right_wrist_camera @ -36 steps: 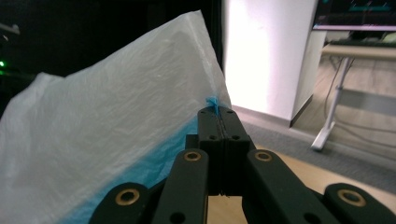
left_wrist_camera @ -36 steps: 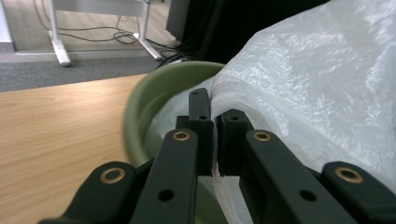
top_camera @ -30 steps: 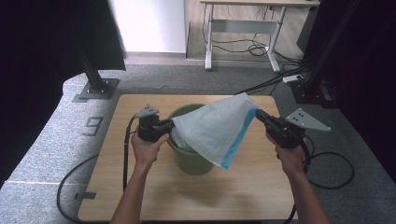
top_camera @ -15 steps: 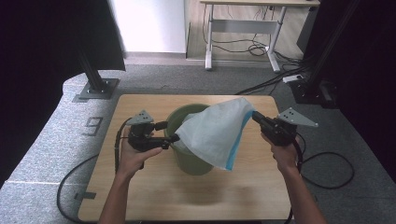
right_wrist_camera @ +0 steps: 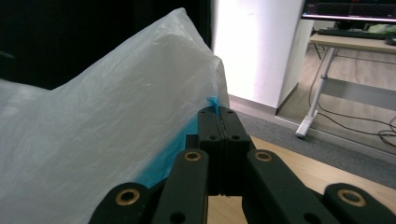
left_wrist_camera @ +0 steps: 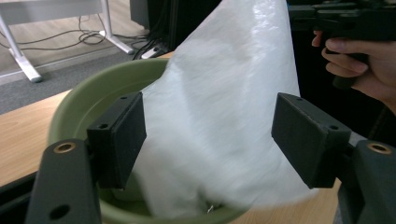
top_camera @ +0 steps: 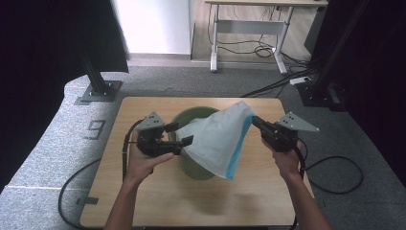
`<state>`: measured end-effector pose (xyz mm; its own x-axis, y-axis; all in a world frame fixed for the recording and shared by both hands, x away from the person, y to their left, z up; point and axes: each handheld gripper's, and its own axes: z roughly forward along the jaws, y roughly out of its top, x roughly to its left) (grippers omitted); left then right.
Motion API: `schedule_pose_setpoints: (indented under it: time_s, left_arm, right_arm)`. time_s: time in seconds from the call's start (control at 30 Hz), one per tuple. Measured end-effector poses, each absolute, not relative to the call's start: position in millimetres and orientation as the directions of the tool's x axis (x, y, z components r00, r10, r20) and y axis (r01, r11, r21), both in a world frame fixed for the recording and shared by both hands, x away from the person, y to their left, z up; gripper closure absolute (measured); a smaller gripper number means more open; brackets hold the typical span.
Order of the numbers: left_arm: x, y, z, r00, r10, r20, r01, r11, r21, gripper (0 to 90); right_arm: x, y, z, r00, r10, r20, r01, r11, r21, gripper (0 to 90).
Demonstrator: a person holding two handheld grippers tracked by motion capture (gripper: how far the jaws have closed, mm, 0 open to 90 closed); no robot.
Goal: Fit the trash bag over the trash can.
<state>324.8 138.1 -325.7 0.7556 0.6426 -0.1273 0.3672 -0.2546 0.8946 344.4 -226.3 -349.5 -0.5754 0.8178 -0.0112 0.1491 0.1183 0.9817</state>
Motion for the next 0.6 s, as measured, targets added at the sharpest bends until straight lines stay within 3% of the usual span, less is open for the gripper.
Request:
schedule_pose_setpoints:
  time_s: [0.6]
  left_arm:
    - [330.9, 99.4, -337.8, 0.723, 0.683, -0.102, 0.355, -0.241, 0.903, 26.7]
  right_arm:
    - [337.9, -192.0, -352.8, -0.63, 0.776, -0.034, 0.139, 0.156, 0.978, 87.8]
